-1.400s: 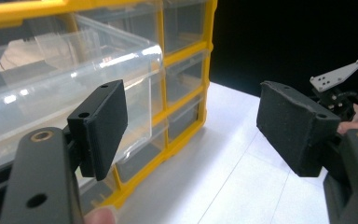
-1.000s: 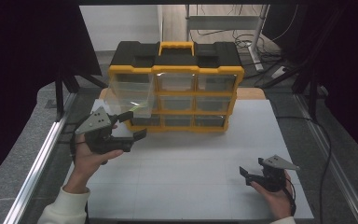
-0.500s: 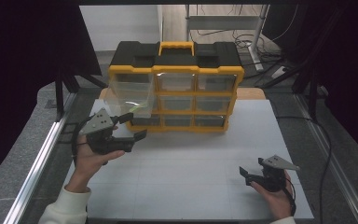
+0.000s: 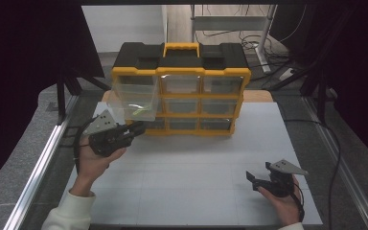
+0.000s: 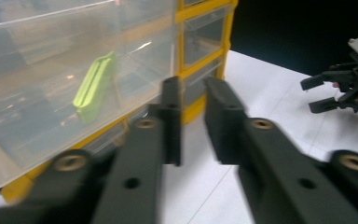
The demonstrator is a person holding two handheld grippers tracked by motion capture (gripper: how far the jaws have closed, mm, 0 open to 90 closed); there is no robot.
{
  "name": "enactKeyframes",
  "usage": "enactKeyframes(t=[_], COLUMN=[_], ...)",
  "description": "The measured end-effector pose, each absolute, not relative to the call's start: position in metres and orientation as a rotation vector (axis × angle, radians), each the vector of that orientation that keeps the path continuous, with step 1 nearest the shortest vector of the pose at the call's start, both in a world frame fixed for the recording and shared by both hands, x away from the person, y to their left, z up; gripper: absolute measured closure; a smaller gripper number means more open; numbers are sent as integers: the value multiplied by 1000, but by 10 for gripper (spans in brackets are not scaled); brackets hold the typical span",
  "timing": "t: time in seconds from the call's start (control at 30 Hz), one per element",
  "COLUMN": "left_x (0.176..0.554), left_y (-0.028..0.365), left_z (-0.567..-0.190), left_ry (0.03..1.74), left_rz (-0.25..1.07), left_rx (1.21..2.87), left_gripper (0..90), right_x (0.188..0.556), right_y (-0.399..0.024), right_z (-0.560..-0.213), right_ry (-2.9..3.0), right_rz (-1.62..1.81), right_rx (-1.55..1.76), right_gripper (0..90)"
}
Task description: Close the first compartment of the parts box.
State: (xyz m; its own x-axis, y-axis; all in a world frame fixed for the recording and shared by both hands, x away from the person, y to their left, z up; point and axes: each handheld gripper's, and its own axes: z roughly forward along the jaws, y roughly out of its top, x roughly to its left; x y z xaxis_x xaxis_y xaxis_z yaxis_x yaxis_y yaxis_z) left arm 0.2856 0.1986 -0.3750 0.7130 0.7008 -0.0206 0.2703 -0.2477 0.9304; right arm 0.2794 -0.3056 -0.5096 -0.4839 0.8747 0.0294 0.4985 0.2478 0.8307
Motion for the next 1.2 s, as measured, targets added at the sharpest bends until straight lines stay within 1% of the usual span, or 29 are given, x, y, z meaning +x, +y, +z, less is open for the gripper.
enactKeyframes(t=[0.03, 0.07, 0.23, 0.67, 1.2], left_x=[286, 287, 290, 300, 304], left_y=[200, 201, 206, 209, 207], left_z=[-375, -375, -374, -377, -376], left_ry=[764, 768, 802, 843, 824], left_rz=[476, 475, 510, 541, 548], left_rx=[1818, 1809, 1779, 1739, 1731], left_gripper=[887, 892, 892, 892, 892], right_x=[279, 279, 279, 279, 279], right_y=[-306, -306, -306, -306, -306], right_z=[-510, -510, -509, -509, -510], right_ry=[2084, 2085, 2081, 2081, 2081], right_rz=[1134, 1134, 1134, 1132, 1130], right_rx=[1250, 1250, 1250, 1249, 1249], right_gripper=[138, 138, 138, 138, 138])
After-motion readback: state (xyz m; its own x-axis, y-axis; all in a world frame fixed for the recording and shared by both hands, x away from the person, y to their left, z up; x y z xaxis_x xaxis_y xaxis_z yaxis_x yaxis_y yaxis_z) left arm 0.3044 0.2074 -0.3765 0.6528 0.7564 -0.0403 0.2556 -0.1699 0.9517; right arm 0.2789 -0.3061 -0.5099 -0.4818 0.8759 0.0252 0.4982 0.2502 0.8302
